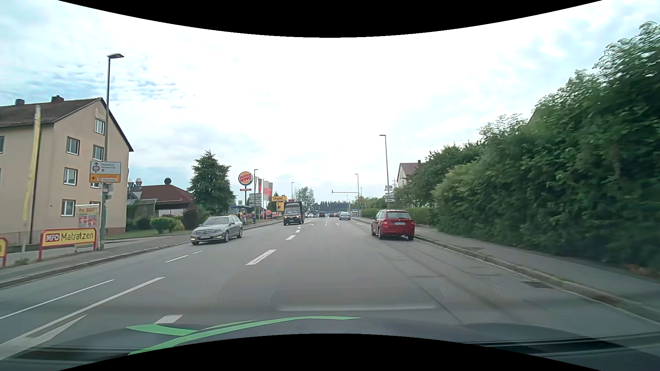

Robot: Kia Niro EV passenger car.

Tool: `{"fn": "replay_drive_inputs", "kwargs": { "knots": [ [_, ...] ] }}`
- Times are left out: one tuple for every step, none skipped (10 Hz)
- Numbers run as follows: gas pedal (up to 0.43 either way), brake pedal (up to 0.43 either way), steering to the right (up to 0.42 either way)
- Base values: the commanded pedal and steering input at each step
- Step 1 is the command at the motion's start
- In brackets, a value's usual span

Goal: Follow the waypoints while adhering to traffic rules and regulations

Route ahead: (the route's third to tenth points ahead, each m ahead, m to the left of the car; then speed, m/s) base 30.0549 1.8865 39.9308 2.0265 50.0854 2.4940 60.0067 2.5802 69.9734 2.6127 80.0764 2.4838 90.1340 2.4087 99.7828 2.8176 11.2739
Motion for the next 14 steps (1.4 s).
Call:
{"fn": "replay_drive_inputs", "kwargs": {
  "knots": [
    [0.098,0.0,-0.011],
    [0.098,0.0,-0.011],
    [0.098,0.0,-0.011],
    [0.098,0.0,-0.011],
    [0.098,0.0,-0.011],
    [0.098,0.0,-0.011],
    [0.098,0.0,-0.01],
    [0.098,0.0,-0.009],
    [0.098,0.0,-0.008],
    [0.098,0.0,-0.007],
    [0.098,0.0,-0.007],
    [0.087,0.0,-0.006],
    [0.087,0.0,-0.006],
    [0.087,0.0,-0.006]
  ]
}}
